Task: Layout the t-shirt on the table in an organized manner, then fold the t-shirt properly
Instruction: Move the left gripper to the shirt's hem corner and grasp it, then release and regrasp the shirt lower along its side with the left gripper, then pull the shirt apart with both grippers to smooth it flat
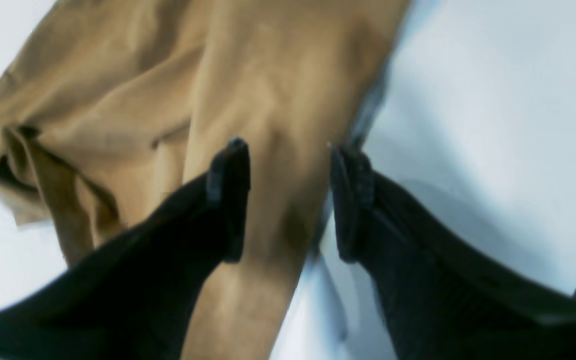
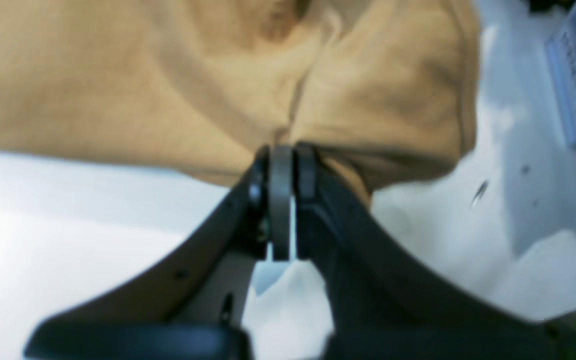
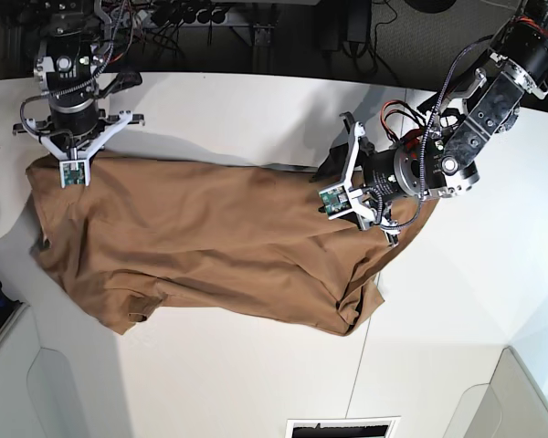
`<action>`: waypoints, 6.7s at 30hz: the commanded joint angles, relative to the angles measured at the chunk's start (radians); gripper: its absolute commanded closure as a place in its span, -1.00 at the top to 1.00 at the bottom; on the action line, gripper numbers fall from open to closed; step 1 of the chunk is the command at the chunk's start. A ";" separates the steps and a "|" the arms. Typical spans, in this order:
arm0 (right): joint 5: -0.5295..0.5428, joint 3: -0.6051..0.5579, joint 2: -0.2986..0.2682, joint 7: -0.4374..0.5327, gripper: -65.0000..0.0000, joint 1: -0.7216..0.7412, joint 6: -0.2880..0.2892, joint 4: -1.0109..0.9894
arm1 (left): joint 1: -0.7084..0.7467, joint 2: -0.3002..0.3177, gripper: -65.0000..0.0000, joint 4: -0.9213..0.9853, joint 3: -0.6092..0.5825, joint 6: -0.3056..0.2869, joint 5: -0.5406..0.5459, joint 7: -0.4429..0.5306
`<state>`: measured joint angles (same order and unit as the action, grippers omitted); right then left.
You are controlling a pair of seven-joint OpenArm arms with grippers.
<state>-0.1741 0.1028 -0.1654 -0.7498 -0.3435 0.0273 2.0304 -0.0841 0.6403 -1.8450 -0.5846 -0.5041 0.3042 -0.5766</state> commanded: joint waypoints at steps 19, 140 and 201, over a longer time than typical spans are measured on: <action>0.024 0.005 -0.006 0.077 -0.44 0.054 -0.095 0.042 | 0.006 0.011 -0.10 0.269 0.363 0.005 0.081 0.066; 0.156 0.022 -0.112 0.152 -1.00 0.531 0.179 -0.764 | -0.166 -0.246 -0.91 0.602 0.360 -0.076 0.079 0.206; 0.118 0.022 -0.141 0.283 -1.00 0.681 0.235 -0.945 | -0.236 -0.151 -0.91 0.896 0.364 -0.194 0.264 0.039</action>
<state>-0.0395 0.1204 -0.2867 -0.4358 0.3248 0.2764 1.0836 -0.3176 0.4671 -0.9470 -0.2234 -0.7162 0.6224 -0.4835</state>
